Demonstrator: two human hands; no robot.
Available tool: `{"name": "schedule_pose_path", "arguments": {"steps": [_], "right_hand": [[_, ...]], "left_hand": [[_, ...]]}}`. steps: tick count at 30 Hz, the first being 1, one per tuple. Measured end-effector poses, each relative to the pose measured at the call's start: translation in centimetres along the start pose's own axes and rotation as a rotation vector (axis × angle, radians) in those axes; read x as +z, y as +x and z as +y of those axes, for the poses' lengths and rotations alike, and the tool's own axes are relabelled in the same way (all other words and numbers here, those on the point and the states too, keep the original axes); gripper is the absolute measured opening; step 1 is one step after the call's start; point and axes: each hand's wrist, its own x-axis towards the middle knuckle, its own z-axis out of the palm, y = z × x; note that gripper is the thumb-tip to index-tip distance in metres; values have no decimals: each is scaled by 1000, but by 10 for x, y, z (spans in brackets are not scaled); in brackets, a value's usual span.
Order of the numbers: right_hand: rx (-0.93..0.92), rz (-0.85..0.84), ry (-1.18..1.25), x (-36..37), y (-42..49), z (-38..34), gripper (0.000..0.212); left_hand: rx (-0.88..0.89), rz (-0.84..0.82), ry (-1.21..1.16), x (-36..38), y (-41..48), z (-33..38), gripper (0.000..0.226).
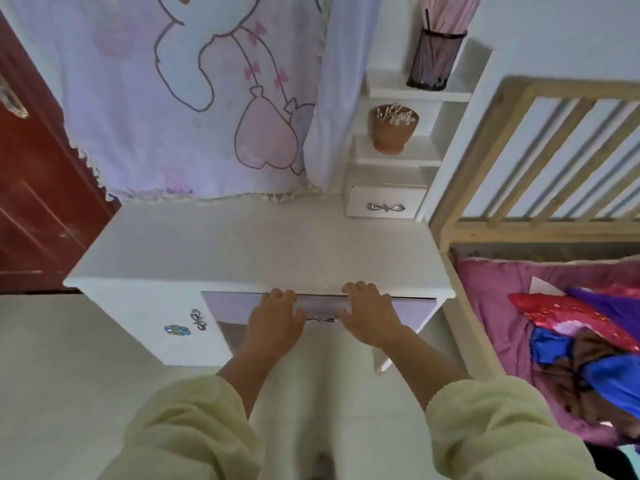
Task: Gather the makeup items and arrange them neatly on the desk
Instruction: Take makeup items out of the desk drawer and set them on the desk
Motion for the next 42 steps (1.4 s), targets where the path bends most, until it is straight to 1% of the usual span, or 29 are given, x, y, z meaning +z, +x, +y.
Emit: {"name": "schedule_pose_path", "arguments": {"steps": [1,3,5,8,10,13,15,17,20,22,27,30,32,36,38,39,41,42], "right_hand": [[0,-33,1,4,10,5,37],[-7,-64,30,19,36,17,36],[-13,-140,21,35,55,25,35],[-7,-213,64,60,76,31,33],[-12,-267,78,84,91,36,35],[-36,-324,71,105,108,34,39],[-52,-336,57,120,123,31,41],[-62,-365,27,135,134,26,43],[-37,-427,-2,155,144,19,45],[-4,-424,-9,163,146,16,45],[21,-346,-83,171,148,7,37],[19,-354,-114,171,137,6,38],[20,-367,-109,173,122,5,39],[5,-413,-77,172,95,-3,36],[6,-440,-37,166,84,-4,36],[1,-424,5,161,81,-3,37],[-15,-348,110,153,74,3,36],[-41,-271,155,146,71,6,33]], "left_hand": [[-27,-37,2,8,8,-2,32],[-59,-41,-8,28,29,-10,32],[-52,-31,38,41,49,-18,34],[17,54,85,58,76,-36,40],[85,82,151,73,93,-53,43],[168,60,237,83,107,-75,50],[191,19,266,92,116,-89,54],[202,-9,251,99,121,-100,56],[210,-4,189,102,125,-105,56],[205,15,158,104,126,-103,55],[198,43,140,108,125,-105,54],[216,43,156,108,125,-107,54],[214,4,162,107,124,-108,57],[193,-104,192,98,124,-104,73],[230,-132,187,96,115,-105,78],[272,-136,172,97,107,-107,78],[382,-173,187,102,87,-119,74],[426,-194,227,106,78,-127,71]]}}
